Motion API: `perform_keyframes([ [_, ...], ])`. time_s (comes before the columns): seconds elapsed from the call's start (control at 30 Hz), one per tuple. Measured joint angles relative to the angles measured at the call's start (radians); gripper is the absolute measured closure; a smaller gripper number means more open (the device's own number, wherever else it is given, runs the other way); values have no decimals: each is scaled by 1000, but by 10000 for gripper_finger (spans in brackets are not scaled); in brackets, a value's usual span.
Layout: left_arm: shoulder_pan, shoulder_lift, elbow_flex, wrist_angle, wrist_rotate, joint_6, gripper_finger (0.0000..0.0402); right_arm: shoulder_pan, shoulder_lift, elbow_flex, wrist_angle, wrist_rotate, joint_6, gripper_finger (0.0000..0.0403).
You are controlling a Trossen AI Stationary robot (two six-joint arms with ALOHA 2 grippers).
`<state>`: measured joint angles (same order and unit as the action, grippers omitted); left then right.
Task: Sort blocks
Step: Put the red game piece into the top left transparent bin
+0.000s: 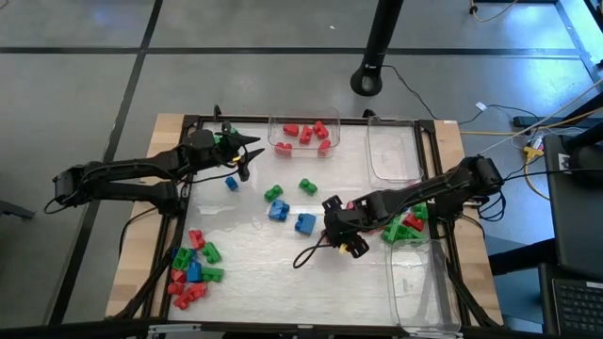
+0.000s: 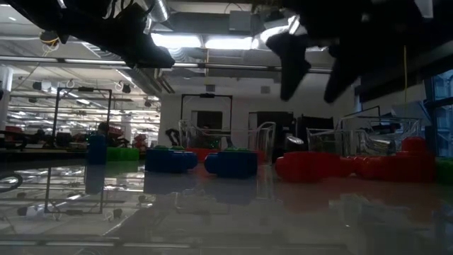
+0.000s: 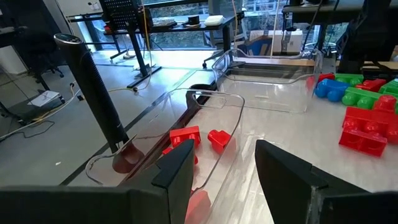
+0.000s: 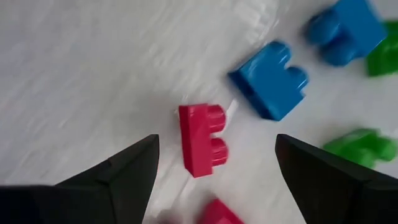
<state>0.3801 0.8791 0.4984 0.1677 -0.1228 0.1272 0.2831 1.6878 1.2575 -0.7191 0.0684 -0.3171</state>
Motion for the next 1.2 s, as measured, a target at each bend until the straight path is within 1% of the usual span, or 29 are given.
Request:
perform_keyframes([
  [0.23, 0, 0, 0, 0, 0, 0, 243, -2, 0, -132, 175, -18, 37, 81],
  [0.4, 0, 0, 0, 0, 0, 0, 243, -19, 0, -177, 256, -11, 60, 81],
  [0.63, 0, 0, 0, 0, 0, 0, 243, -44, 0, -213, 290, -27, 56, 81],
  [0.73, 0, 0, 0, 0, 0, 1, 243, -44, 15, -219, 336, -28, 52, 81],
  [0.87, 0, 0, 0, -1, 0, 2, 243, -43, 62, -219, 341, -57, 51, 81],
  [1.1, 0, 0, 0, -1, 0, 2, 243, -72, 117, -220, 351, -35, 39, 81],
  [1.2, 0, 0, 0, 0, 0, 3, 243, -83, 132, -219, 356, -66, 22, 81],
])
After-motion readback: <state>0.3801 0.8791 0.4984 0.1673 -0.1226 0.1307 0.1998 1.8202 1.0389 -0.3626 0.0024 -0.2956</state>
